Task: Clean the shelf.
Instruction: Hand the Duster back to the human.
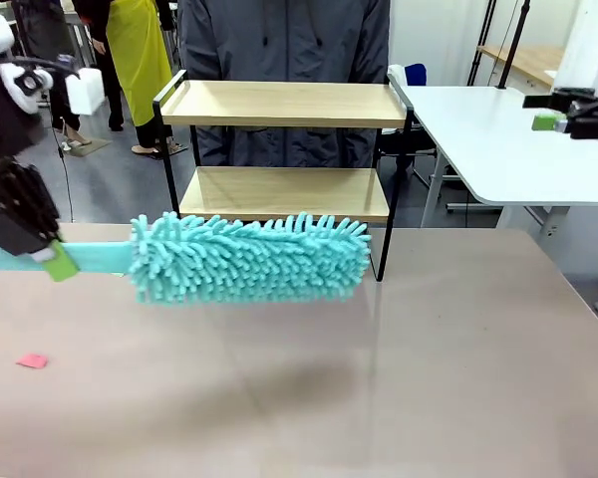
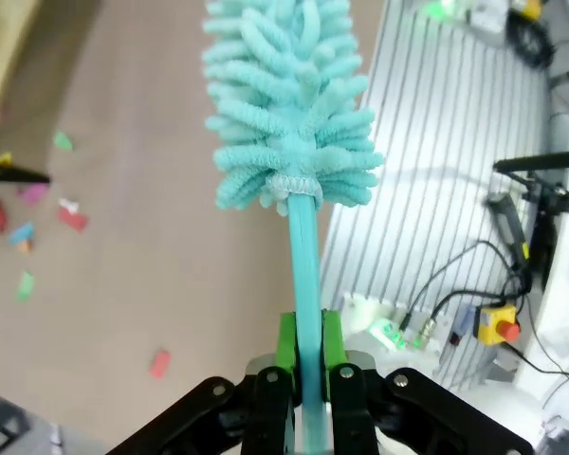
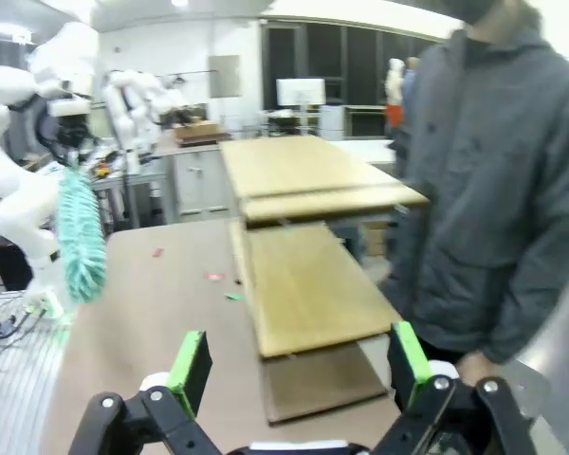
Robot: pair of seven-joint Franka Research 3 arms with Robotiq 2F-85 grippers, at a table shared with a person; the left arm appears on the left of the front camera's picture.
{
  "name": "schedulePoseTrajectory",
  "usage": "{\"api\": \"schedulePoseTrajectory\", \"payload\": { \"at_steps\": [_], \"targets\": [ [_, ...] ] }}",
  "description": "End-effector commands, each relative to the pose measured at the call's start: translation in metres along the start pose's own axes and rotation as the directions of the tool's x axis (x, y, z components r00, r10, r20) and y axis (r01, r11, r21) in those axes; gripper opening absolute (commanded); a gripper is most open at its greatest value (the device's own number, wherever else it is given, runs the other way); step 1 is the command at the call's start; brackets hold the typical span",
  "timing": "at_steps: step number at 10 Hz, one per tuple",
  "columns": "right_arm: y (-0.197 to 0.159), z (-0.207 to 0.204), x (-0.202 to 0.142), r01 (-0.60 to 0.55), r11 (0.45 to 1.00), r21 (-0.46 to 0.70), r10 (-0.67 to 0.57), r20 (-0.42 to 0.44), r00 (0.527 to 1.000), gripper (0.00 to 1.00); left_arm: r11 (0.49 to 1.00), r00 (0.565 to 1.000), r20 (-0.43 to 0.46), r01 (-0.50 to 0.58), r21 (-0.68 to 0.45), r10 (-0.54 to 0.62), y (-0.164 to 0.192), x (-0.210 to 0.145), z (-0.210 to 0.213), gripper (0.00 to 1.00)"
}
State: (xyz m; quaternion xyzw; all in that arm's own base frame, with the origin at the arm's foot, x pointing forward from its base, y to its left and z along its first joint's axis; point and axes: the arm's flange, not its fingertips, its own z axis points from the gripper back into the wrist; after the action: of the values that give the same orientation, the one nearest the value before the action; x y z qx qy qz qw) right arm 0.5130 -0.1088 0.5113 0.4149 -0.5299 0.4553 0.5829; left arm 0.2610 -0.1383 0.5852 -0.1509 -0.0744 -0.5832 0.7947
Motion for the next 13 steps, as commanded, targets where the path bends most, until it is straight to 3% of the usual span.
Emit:
{"api": "schedulePoseTrajectory", "payload": {
  "at_steps": [1,4,6,9,11,12,13],
  "targets": [
    [0.023,-0.012,0.013,0.09,0.993,0.078,-0.09,-0.011,0.996,1.0,0.997,0.991,0.114,0.071,0.007,-0.071,0.011,-0.006,-0.023,0.13],
    [0.08,-0.054,0.014,0.162,0.975,0.152,-0.157,-0.041,0.987,1.0,0.989,0.968,0.201,0.145,0.027,-0.148,0.029,0.001,-0.054,0.13],
    [0.104,-0.083,-0.017,0.203,0.964,0.174,-0.191,-0.083,0.978,1.0,0.978,0.949,0.236,0.207,0.036,-0.21,0.04,0.004,-0.071,0.13],
    [0.123,-0.098,-0.06,0.217,0.954,0.207,-0.208,-0.065,0.976,1.0,0.975,0.944,0.246,0.218,0.035,-0.22,0.052,0.003,-0.085,0.13],
    [0.12,-0.097,-0.087,0.201,0.966,0.161,-0.195,-0.05,0.98,1.0,0.976,0.938,0.271,0.215,0.039,-0.217,0.06,0.001,-0.089,0.13],
    [0.123,-0.1,-0.066,0.239,0.947,0.217,-0.222,-0.099,0.97,1.0,0.979,0.958,0.204,0.199,0.039,-0.202,0.051,0.006,-0.083,0.13],
    [0.123,-0.1,-0.066,0.239,0.947,0.217,-0.222,-0.099,0.97,1.0,0.979,0.958,0.204,0.199,0.039,-0.202,0.051,0.006,-0.083,0.13]
  ]
}}
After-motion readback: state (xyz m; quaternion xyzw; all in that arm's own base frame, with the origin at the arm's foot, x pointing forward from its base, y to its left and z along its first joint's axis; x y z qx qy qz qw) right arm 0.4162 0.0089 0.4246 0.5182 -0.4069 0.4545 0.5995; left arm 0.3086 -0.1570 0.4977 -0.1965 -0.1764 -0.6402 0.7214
